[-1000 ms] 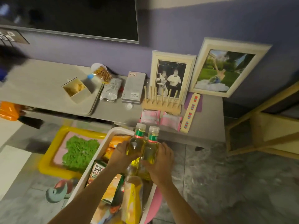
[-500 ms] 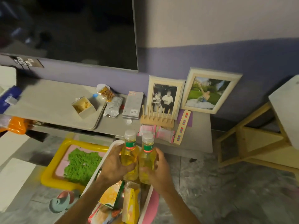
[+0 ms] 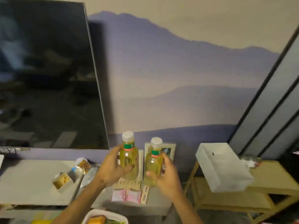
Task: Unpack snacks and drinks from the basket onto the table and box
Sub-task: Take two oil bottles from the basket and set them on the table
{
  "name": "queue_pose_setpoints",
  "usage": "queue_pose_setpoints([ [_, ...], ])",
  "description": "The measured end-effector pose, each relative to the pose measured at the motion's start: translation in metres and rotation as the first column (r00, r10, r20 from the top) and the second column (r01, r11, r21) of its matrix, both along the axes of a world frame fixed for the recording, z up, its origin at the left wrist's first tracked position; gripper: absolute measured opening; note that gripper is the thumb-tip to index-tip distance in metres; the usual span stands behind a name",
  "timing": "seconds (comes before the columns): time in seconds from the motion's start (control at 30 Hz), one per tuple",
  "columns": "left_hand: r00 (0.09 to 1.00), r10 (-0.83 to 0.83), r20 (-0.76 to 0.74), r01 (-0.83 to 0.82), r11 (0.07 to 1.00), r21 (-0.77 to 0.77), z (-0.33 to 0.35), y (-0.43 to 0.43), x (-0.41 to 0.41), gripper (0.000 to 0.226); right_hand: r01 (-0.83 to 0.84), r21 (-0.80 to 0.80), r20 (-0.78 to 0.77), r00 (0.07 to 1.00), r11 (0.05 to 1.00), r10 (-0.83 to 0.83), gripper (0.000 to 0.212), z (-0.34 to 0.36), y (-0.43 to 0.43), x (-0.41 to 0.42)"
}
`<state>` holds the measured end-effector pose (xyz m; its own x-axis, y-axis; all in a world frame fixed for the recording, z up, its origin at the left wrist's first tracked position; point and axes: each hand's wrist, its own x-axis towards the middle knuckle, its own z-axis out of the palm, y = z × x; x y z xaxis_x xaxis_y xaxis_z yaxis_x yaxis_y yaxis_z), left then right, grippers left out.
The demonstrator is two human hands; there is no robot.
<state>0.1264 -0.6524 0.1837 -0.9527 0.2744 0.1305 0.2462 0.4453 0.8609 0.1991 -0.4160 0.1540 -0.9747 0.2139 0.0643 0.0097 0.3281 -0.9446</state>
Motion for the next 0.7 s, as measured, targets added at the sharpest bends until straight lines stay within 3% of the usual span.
queue_pose_setpoints([
  [0.17,0.984,-0.110,-0.138,0.109,0.994,-0.014,0.102,0.087,-0.002,0.084,0.122,-0.009,-0.122,0.985,0.992,-0.122,0.083,0.104,0.081,0.024],
  [0.33,0.951,-0.224,-0.213,0.227,0.974,-0.012,0.160,0.194,0.022,0.081,0.223,0.022,-0.230,0.950,0.975,-0.212,0.081,0.168,0.178,0.066],
  [0.5,0.929,-0.285,-0.237,0.297,0.955,0.017,0.177,0.308,0.061,0.085,0.301,0.029,-0.246,0.927,0.953,-0.285,0.082,0.200,0.281,0.124],
  [0.7,0.905,-0.357,-0.230,0.382,0.922,0.071,0.167,0.438,0.109,0.072,0.408,0.073,-0.189,0.901,0.910,-0.390,0.083,0.194,0.394,0.187],
])
